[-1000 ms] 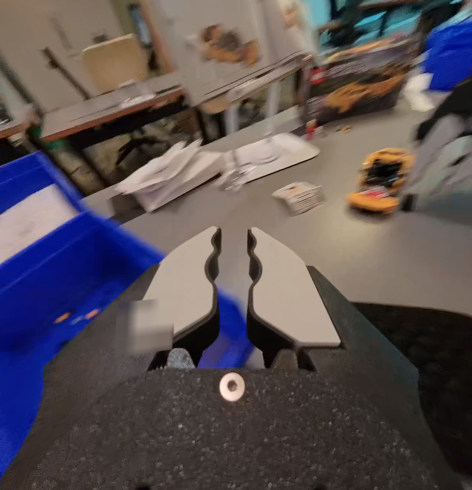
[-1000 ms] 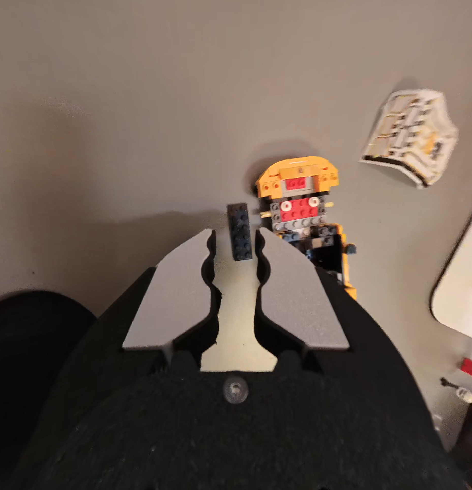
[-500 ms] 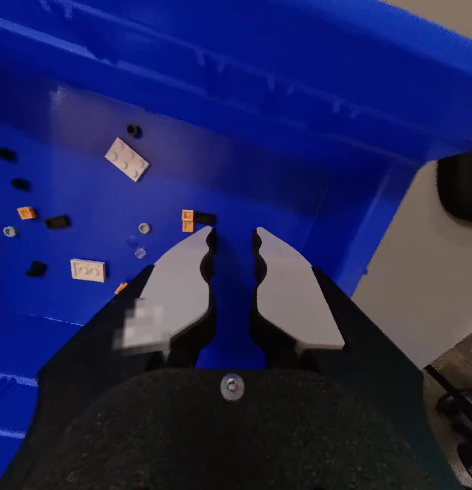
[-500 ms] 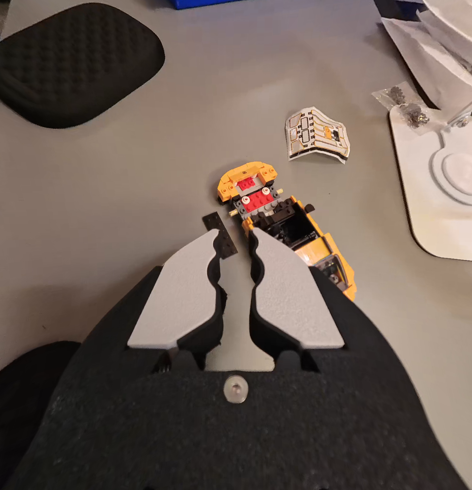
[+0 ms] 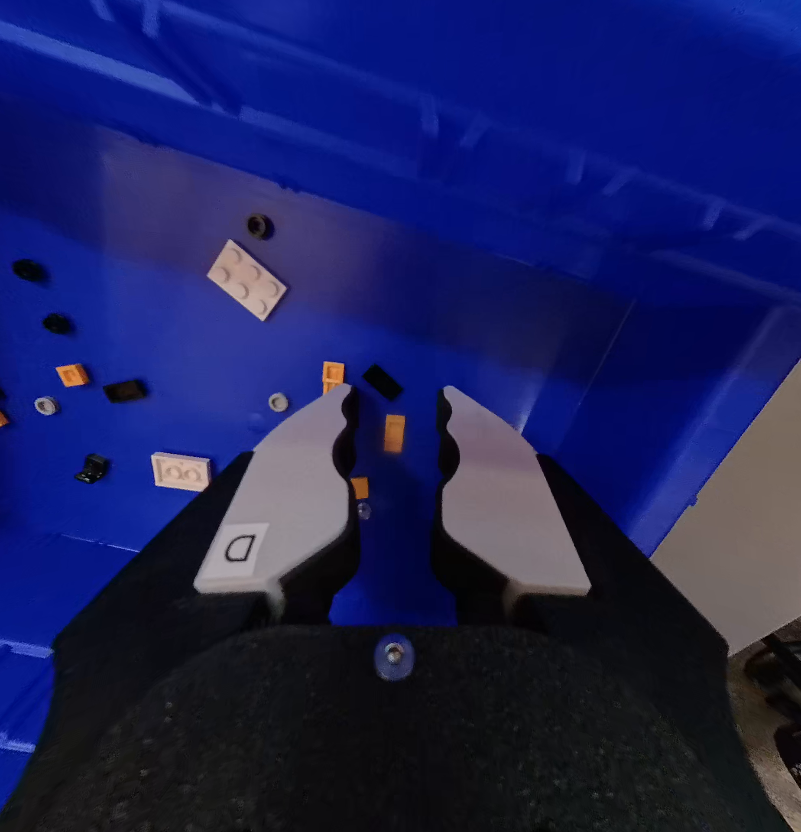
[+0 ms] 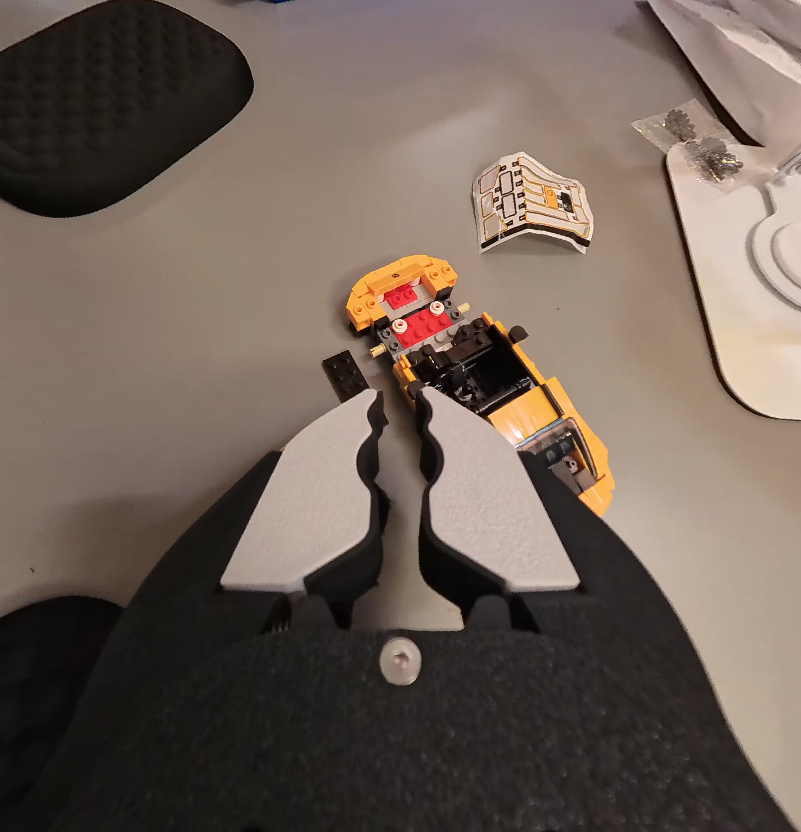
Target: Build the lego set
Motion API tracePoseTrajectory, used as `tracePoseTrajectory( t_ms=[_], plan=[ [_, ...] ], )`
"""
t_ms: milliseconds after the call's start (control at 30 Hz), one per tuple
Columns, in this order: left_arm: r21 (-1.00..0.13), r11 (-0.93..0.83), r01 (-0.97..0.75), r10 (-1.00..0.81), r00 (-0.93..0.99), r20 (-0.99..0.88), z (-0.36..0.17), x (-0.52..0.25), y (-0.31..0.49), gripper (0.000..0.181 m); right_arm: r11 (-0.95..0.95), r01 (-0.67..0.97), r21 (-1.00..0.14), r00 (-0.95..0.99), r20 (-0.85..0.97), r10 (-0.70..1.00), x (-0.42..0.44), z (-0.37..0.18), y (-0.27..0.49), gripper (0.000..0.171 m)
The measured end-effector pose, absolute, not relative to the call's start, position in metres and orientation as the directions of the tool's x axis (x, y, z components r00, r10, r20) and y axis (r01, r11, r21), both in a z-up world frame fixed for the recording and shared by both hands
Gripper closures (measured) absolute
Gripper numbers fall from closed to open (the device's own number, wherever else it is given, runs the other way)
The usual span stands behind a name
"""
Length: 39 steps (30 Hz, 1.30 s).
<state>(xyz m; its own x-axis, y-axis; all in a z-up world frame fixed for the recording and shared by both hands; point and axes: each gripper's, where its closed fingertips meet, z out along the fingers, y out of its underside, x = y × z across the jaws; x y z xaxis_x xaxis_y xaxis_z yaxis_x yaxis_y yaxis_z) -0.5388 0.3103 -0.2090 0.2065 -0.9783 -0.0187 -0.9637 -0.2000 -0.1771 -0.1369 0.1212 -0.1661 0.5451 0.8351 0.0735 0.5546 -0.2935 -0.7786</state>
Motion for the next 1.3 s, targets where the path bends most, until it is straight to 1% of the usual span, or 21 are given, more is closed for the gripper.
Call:
tracePoseTrajectory(
  t_ms=[200, 267, 333, 367, 400, 433, 500, 567, 600, 633, 700, 733, 833, 900, 1033, 1100, 1167, 1300],
  plan=[
    [-0.197, -0.221, -0.955, -0.974, 0.226, 0.001, -0.209, -0.536, 0.312, 0.155, -0.299, 0.549, -0.781, 0.549, 0.067, 0.833, -0.137, -0.169, 0.123, 0.160],
    [-0.197, -0.235, -0.952, -0.971, 0.238, 0.010, -0.210, -0.536, 0.312, 0.172, -0.297, 0.548, -0.782, 0.550, 0.069, 0.832, -0.138, -0.169, 0.123, 0.160],
    [-0.204, -0.262, -0.943, -0.964, 0.265, 0.016, -0.209, -0.536, 0.312, 0.173, -0.288, 0.544, -0.788, 0.550, 0.075, 0.832, -0.140, -0.166, 0.123, 0.161],
    [-0.225, -0.283, -0.932, -0.959, 0.281, 0.042, -0.207, -0.534, 0.309, 0.173, -0.279, 0.541, -0.793, 0.549, 0.082, 0.832, -0.141, -0.163, 0.123, 0.161],
    [-0.276, -0.312, -0.909, -0.950, 0.301, 0.084, -0.201, -0.528, 0.305, 0.172, -0.268, 0.540, -0.798, 0.548, 0.091, 0.832, -0.141, -0.159, 0.122, 0.161],
    [-0.354, -0.344, -0.870, -0.939, 0.319, 0.129, -0.188, -0.520, 0.302, 0.172, -0.256, 0.538, -0.803, 0.547, 0.102, 0.831, -0.142, -0.154, 0.122, 0.162],
    [-0.555, -0.393, -0.733, -0.918, 0.283, 0.277, -0.146, -0.495, 0.288, 0.173, -0.222, 0.532, -0.817, 0.544, 0.128, 0.830, -0.146, -0.143, 0.121, 0.163],
    [-0.760, -0.429, -0.488, -0.891, 0.089, 0.446, -0.083, -0.465, 0.261, 0.173, -0.171, 0.514, -0.840, 0.532, 0.156, 0.833, -0.155, -0.128, 0.119, 0.163],
    [-0.825, -0.444, -0.349, -0.873, -0.039, 0.486, -0.051, -0.455, 0.247, 0.174, -0.142, 0.502, -0.853, 0.524, 0.170, 0.835, -0.161, -0.119, 0.119, 0.163],
    [-0.859, -0.461, -0.222, -0.855, -0.147, 0.497, -0.023, -0.448, 0.234, 0.173, -0.110, 0.487, -0.866, 0.515, 0.183, 0.837, -0.169, -0.110, 0.118, 0.163],
    [-0.875, -0.483, -0.034, -0.825, -0.318, 0.467, 0.016, -0.436, 0.208, 0.174, -0.054, 0.446, -0.893, 0.501, 0.200, 0.842, -0.186, -0.091, 0.116, 0.163],
    [-0.872, -0.489, 0.028, -0.814, -0.375, 0.444, 0.027, -0.429, 0.196, 0.173, -0.028, 0.423, -0.906, 0.496, 0.206, 0.843, -0.194, -0.082, 0.116, 0.163],
    [-0.842, -0.515, 0.161, -0.762, -0.536, 0.363, 0.049, -0.407, 0.161, 0.173, 0.039, 0.335, -0.942, 0.495, 0.211, 0.843, -0.220, -0.050, 0.113, 0.163],
    [-0.812, -0.545, 0.209, -0.712, -0.627, 0.316, 0.055, -0.392, 0.143, 0.173, 0.063, 0.241, -0.969, 0.498, 0.178, 0.849, -0.237, -0.024, 0.110, 0.163],
    [-0.762, -0.603, 0.237, -0.623, -0.736, 0.264, 0.058, -0.358, 0.124, 0.174, 0.024, 0.067, -0.997, 0.538, 0.057, 0.841, -0.259, 0.018, 0.112, 0.161],
    [-0.758, -0.615, 0.216, -0.591, -0.762, 0.263, 0.055, -0.338, 0.117, 0.174, 0.012, 0.008, -1.000, 0.548, 0.014, 0.836, -0.267, 0.030, 0.110, 0.157],
    [-0.777, -0.603, 0.184, -0.591, -0.756, 0.280, 0.047, -0.315, 0.109, 0.174, 0.005, -0.039, -0.999, 0.561, -0.018, 0.827, -0.270, 0.037, 0.109, 0.154],
    [-0.853, -0.497, 0.158, -0.680, -0.682, 0.269, 0.029, -0.273, 0.096, 0.174, -0.072, -0.100, -0.992, 0.539, -0.115, 0.834, -0.272, 0.034, 0.104, 0.153]
  ],
)
